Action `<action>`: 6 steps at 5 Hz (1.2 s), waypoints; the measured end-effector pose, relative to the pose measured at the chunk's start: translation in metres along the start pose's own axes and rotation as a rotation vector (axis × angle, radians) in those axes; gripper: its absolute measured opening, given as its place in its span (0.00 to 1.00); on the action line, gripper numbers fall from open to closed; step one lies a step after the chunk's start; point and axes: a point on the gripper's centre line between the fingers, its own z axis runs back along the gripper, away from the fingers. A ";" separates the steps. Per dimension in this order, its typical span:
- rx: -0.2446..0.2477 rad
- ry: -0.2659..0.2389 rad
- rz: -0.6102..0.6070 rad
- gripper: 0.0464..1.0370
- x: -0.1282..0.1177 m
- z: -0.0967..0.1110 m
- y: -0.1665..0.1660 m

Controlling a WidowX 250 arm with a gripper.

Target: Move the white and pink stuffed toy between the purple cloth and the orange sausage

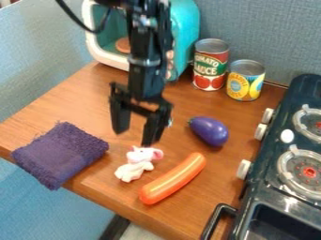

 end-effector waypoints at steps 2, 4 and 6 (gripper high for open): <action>-0.189 -0.094 -0.064 0.97 -0.004 0.009 0.039; -0.231 -0.303 -0.122 0.96 0.008 0.009 0.032; -0.112 -0.347 -0.160 0.96 0.009 0.009 0.046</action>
